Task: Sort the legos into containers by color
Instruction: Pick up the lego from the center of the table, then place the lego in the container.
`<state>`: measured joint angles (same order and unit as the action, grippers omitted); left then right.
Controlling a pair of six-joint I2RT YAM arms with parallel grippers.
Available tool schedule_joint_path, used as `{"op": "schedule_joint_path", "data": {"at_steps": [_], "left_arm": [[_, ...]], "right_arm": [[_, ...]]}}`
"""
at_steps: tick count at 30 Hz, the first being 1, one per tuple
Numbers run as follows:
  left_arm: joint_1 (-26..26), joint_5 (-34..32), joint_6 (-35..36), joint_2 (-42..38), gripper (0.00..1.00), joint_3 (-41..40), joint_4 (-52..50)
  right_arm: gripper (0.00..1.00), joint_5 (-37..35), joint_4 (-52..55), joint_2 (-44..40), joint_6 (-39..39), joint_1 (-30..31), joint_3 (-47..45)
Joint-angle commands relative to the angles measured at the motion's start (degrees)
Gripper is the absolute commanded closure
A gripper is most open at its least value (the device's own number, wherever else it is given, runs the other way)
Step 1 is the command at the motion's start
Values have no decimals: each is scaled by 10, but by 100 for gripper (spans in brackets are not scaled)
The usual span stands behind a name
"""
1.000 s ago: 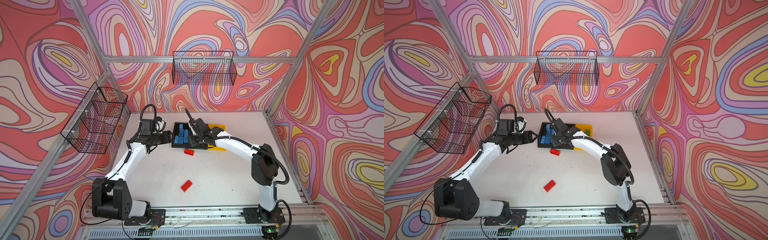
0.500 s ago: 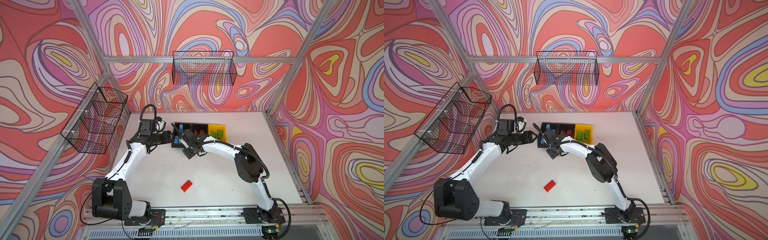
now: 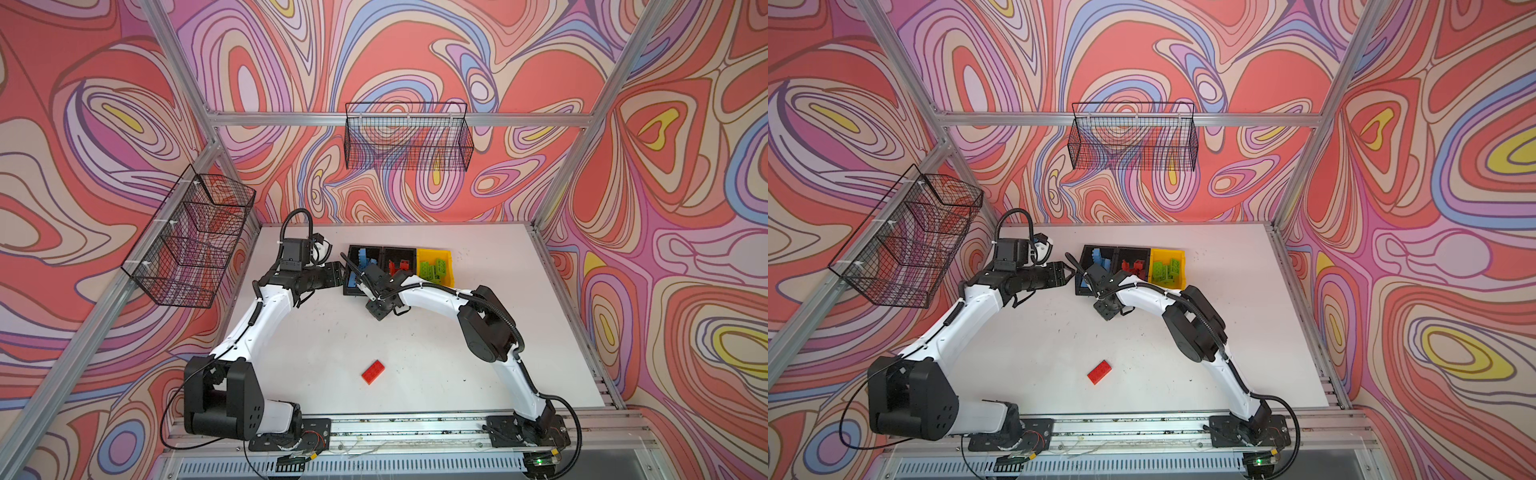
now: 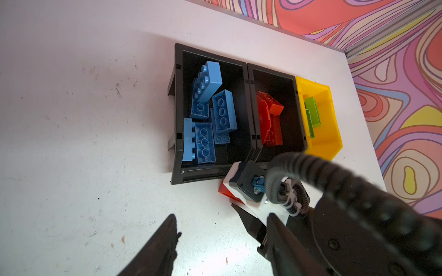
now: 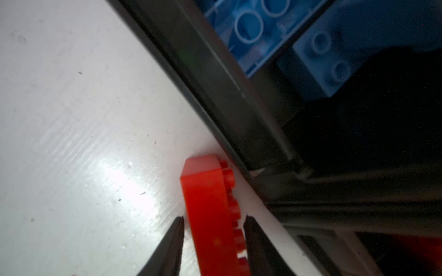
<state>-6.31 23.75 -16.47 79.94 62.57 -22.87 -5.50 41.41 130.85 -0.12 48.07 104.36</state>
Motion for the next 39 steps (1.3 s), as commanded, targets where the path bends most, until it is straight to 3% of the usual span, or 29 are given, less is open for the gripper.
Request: {"op": "schedule_joint_path", "data": {"at_steps": [1, 4, 10, 14, 23, 25, 31, 39], "left_arm": [[3, -7, 12, -2, 38, -1, -2], [3, -7, 12, -1, 38, -1, -2], [3, -9, 13, -2, 38, -2, -3], [3, -9, 13, -2, 38, -2, -1], [3, -18, 16, -17, 38, -7, 0], [3, -19, 16, -18, 38, -8, 2], [3, -14, 16, -11, 38, -6, 2], [3, -16, 17, -10, 38, -8, 5]], "right_arm": [[70, 3, -13, -14, -1, 0, -7], [76, 2, -23, -46, 7, 0, -25], [77, -29, -33, -111, 60, -5, -49], [74, -30, -53, -150, 108, -39, -65], [71, -7, -64, -96, 172, -129, -9], [70, -3, -59, -79, 169, -130, 7], [48, 8, -74, -80, 169, -131, 12], [47, 58, -100, -167, 157, -122, -67]]}}
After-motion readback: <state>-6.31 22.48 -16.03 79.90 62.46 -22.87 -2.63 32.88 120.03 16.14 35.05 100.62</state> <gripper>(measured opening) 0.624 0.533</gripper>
